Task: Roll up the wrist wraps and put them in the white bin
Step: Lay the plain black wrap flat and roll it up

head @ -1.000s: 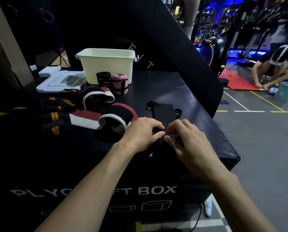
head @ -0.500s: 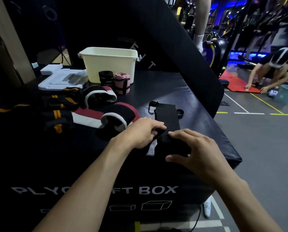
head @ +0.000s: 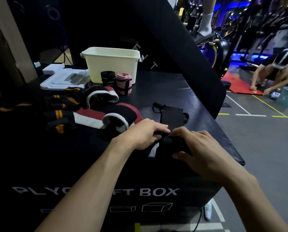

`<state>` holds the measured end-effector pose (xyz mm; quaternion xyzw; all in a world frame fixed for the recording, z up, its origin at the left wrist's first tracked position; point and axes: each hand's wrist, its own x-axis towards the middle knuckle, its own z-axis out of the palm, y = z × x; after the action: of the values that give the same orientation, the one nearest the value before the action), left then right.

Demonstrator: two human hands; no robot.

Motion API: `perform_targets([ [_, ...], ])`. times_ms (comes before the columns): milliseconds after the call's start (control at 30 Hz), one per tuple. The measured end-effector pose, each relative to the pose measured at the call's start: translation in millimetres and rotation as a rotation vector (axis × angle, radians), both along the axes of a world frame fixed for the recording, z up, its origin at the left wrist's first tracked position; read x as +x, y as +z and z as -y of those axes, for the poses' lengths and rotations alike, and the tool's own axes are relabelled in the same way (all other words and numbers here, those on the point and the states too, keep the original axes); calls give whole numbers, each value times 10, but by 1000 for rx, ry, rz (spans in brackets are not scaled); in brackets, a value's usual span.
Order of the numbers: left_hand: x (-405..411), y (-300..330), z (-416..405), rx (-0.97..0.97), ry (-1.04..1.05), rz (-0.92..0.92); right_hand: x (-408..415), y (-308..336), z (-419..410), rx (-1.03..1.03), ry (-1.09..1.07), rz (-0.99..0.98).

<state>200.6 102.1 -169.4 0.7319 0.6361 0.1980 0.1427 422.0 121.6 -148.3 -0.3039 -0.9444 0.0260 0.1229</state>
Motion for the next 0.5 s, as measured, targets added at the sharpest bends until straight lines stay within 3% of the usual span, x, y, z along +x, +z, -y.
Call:
perform_targets([
  [267, 3, -67, -32, 3, 68, 8, -109, 62, -139, -195, -78, 47],
  [500, 8, -116, -67, 107, 159, 164, -149, -1, -267, -268, -121, 23],
])
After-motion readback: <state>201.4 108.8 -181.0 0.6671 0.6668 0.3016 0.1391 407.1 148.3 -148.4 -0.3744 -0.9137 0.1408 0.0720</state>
